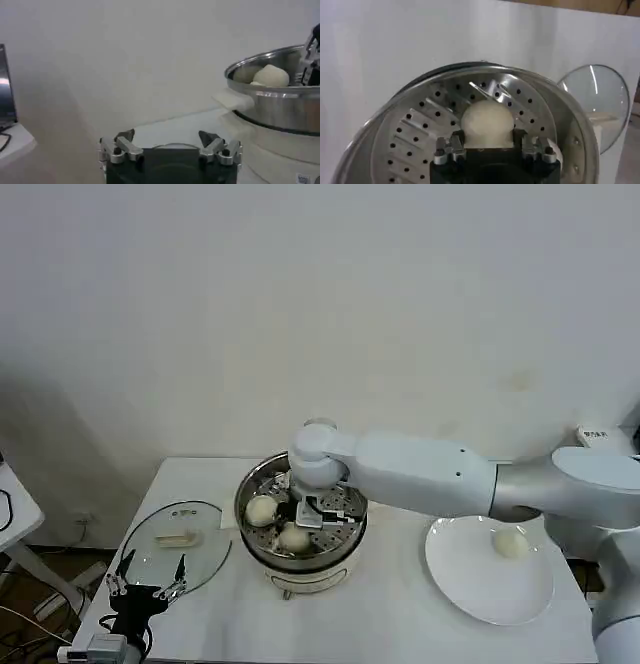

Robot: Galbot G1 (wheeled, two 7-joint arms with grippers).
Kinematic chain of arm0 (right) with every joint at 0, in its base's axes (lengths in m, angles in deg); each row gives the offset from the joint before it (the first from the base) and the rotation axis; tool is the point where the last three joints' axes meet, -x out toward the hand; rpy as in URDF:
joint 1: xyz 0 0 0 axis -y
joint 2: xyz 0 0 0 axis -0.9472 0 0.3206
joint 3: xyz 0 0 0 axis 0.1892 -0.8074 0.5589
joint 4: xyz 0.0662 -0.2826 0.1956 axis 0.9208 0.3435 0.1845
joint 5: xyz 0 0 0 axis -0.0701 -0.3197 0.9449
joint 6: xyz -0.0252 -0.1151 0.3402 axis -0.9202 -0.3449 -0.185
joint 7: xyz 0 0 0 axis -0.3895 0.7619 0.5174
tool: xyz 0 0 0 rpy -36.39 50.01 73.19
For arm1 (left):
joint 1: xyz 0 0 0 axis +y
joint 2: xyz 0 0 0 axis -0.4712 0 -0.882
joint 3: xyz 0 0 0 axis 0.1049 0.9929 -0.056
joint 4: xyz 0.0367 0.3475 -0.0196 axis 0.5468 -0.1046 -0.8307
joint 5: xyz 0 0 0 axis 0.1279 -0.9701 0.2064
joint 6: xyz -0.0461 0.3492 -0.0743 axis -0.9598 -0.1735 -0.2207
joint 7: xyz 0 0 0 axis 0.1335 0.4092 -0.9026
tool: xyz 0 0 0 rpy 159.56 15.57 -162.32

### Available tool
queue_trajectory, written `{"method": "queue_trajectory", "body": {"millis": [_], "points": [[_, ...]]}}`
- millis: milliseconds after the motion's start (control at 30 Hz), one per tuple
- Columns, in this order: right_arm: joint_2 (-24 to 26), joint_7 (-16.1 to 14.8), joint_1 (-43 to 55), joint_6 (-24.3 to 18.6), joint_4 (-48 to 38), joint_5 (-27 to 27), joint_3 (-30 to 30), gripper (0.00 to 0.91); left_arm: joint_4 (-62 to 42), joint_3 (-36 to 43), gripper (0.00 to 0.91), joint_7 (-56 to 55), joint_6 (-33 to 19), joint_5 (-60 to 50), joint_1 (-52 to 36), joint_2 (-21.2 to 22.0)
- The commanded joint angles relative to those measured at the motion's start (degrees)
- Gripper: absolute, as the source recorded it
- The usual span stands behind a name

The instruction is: Take steamed baozi put them in steamer then cover it.

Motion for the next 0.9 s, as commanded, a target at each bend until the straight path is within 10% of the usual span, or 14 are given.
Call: {"method": "queue_trajectory", "body": {"millis": [33,233,267,900], "points": [[-0.8,0.6,-0.5,0.0,-1.3,0.5,0.0,0.635,-0.3,0.0,0.907,0.1,0.0,0.0,-0.1,0.0],[-0.7,0.3,-0.3,0.1,-0.6,0.9,-0.2,0.635,-0.6,0.1,0.907,0.2,0.0,0.1,-0.5,0.0],[-0.7,0.3,-0.3,0.1,-0.5,0.6,-0.2,0.907,-0.7,0.1,0.907,0.2,0.0,0.1,-0.6,-0.1],[5.6,1.2,4.4,3.2,1.3,1.1,3.4,0.907,-0.1,0.8,0.907,0.5,0.2,0.1,-0.7,-0.2]]}}
